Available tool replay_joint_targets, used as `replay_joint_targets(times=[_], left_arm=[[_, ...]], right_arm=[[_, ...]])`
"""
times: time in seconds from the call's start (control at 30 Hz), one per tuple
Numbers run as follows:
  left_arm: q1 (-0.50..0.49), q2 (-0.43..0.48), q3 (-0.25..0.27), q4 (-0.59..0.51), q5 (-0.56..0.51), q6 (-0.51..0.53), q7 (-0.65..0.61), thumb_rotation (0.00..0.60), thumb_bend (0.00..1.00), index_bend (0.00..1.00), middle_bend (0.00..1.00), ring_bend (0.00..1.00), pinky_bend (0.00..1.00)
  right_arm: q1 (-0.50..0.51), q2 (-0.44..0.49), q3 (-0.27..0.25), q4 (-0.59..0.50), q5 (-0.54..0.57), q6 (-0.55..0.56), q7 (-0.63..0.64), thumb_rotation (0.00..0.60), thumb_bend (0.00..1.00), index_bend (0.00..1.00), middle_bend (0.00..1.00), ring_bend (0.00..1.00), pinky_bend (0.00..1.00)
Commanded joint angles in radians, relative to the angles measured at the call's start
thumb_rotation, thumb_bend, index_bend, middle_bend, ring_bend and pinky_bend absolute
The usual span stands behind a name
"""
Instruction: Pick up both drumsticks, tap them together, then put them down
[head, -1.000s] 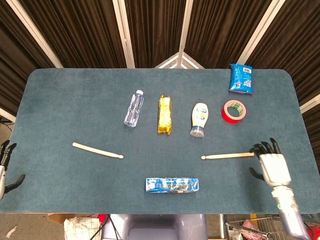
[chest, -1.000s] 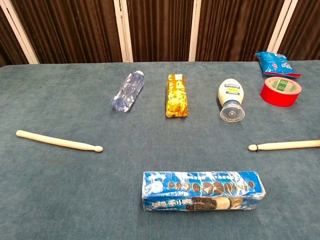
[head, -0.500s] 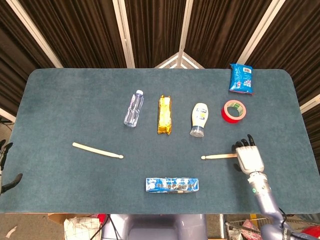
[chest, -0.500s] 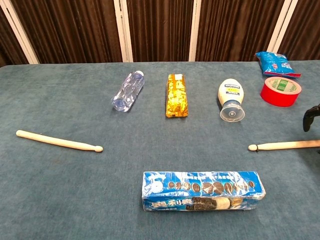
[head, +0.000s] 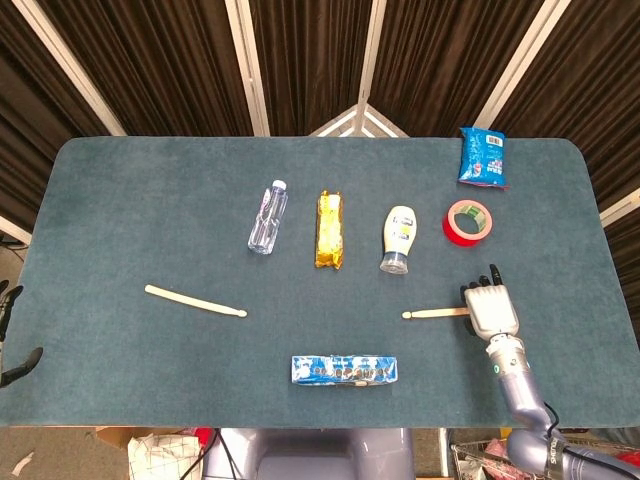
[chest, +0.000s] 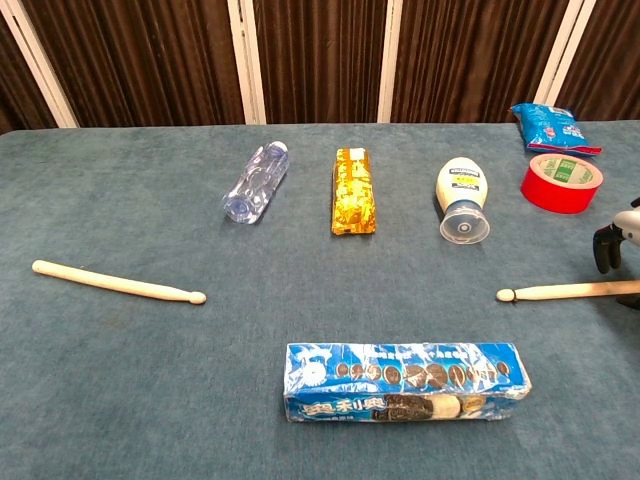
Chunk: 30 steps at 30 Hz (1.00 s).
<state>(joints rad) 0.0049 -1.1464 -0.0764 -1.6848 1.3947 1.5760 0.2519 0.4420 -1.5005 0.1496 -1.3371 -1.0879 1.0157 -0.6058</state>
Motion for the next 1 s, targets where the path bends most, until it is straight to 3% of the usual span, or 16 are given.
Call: replay_joint_targets(times=[0.03, 1.0], left_arm=[[-0.001, -0.003, 0.0, 0.001, -0.003, -0.002, 0.005, 0.6, 0.3, 0.12, 0.06, 0.0, 0.0], [-0.01, -0.02, 0.004, 0.005, -0.012, -0.017, 0.042, 0.6, 0.31, 0.12, 0.06, 0.0, 0.0]], right_arm=[[0.005, -0.002, -0.002, 0.009, 0.004, -0.001, 0.002, 0.6, 0.33, 0.49, 0.42, 0.25, 0.0], [0.047, -0.038, -0.032, 0.058, 0.026, -0.01, -0.019, 0.6, 0.38, 0.56, 0.45, 0.28, 0.0]])
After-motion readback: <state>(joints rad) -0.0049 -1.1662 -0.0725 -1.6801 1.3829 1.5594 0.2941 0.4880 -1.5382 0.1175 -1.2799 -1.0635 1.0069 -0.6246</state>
